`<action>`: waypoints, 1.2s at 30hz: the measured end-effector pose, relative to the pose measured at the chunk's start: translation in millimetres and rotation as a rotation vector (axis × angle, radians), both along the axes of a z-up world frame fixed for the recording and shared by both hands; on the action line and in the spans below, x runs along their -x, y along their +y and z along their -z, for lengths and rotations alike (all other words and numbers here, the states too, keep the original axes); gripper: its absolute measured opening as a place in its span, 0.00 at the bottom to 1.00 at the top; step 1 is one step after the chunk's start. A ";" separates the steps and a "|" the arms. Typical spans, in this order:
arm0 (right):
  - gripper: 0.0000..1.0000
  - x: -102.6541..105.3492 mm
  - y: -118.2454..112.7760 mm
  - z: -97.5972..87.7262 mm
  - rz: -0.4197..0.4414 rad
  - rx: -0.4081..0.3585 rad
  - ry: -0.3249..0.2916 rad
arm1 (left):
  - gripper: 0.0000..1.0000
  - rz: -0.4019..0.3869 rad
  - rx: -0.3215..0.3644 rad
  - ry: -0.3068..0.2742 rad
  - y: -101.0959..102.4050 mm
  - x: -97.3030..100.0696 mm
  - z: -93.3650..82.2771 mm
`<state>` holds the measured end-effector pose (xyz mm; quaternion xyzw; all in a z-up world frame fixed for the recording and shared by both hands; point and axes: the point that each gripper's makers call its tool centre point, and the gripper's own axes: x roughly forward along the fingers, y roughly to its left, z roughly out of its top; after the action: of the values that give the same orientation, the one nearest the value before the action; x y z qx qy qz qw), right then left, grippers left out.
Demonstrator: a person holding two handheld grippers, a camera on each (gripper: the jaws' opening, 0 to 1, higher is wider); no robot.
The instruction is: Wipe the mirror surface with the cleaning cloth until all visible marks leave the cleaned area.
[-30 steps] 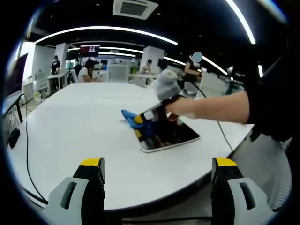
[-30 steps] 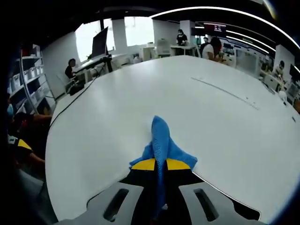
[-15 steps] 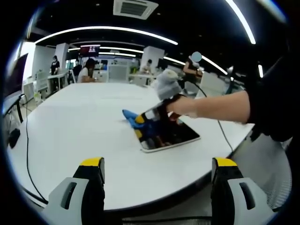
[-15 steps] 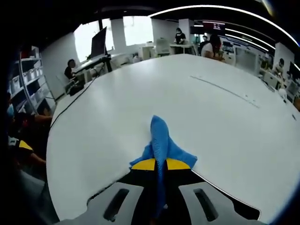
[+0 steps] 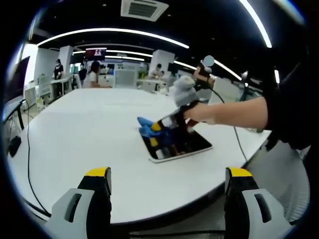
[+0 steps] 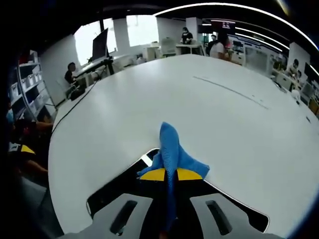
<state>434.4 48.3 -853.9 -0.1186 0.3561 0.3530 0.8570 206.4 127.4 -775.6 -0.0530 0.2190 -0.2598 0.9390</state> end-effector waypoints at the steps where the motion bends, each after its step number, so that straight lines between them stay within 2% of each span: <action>1: 0.00 0.1 -1.9 0.0 0.002 0.002 0.001 | 0.95 -0.001 0.000 0.000 0.2 -0.2 -0.1; 15: 0.01 -2.0 -18.3 0.4 0.023 0.015 -0.001 | 0.95 0.000 -0.003 0.000 -0.1 0.1 0.3; 24: 0.00 -2.2 -20.4 0.9 0.035 -0.005 0.027 | 0.95 -0.001 -0.001 -0.001 -0.4 -0.3 0.5; 34: 0.00 2.0 -18.0 2.6 0.025 -0.002 0.018 | 0.95 0.002 -0.001 -0.001 -1.0 -0.5 0.5; 36: 0.00 8.4 -17.5 1.4 0.025 -0.004 0.014 | 0.95 0.003 -0.001 0.000 -1.2 -0.4 0.6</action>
<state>426.0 30.8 -855.3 -0.1099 0.3629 0.3440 0.8590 206.8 126.2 -776.2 -0.0520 0.2191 -0.2611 0.9387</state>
